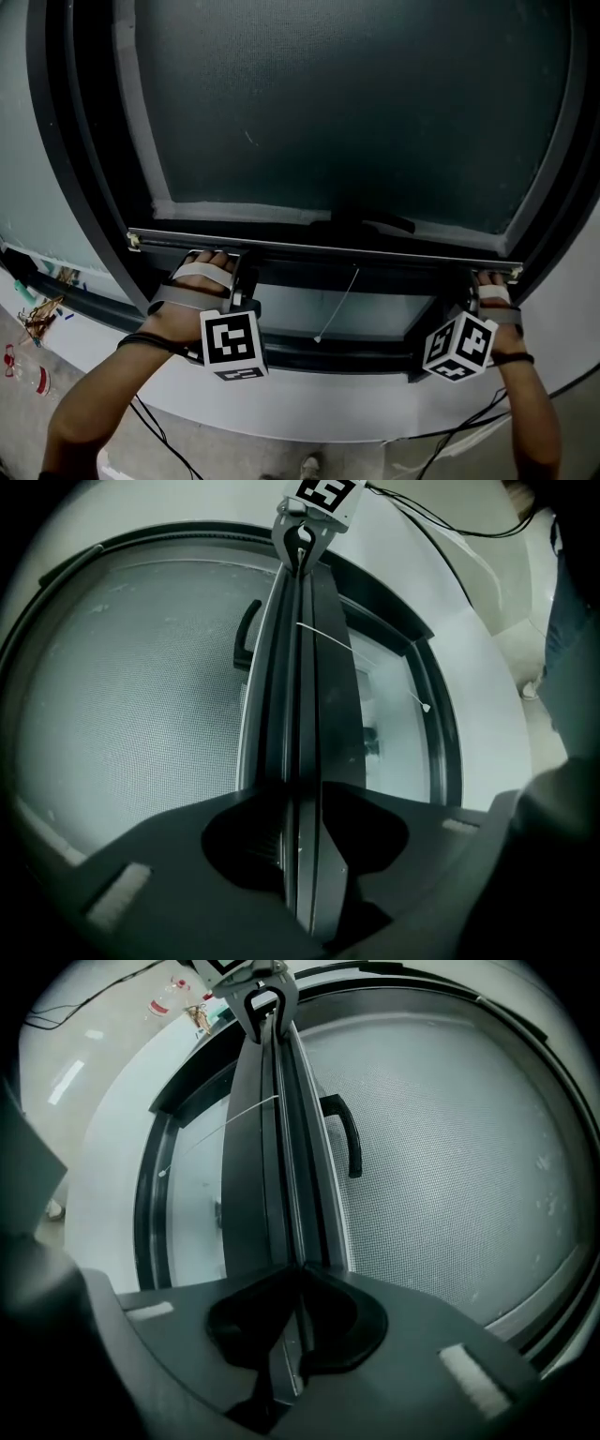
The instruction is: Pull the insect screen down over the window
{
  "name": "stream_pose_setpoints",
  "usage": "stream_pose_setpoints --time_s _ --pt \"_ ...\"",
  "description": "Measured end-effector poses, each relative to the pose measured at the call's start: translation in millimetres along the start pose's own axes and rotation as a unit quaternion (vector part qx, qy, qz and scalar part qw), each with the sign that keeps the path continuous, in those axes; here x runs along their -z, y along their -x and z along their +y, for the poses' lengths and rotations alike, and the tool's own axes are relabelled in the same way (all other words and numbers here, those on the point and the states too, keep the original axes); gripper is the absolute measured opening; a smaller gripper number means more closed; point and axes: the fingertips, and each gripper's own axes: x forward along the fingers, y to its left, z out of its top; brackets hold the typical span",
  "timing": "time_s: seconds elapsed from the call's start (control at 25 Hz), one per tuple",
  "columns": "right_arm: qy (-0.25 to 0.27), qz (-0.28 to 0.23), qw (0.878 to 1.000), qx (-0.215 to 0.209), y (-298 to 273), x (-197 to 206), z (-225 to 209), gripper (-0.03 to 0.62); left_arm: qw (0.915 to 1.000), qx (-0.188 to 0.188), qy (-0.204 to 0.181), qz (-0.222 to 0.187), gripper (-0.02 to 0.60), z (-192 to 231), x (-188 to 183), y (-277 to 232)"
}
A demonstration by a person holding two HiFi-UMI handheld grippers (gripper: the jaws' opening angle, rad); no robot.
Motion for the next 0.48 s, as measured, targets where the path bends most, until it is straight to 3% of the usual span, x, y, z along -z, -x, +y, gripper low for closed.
stream_pose_setpoints --time_s 0.48 --pt "-0.014 -0.029 0.999 -0.014 1.7 2.0 -0.7 0.041 0.9999 0.012 0.005 -0.001 0.178 -2.9 -1.9 -0.1"
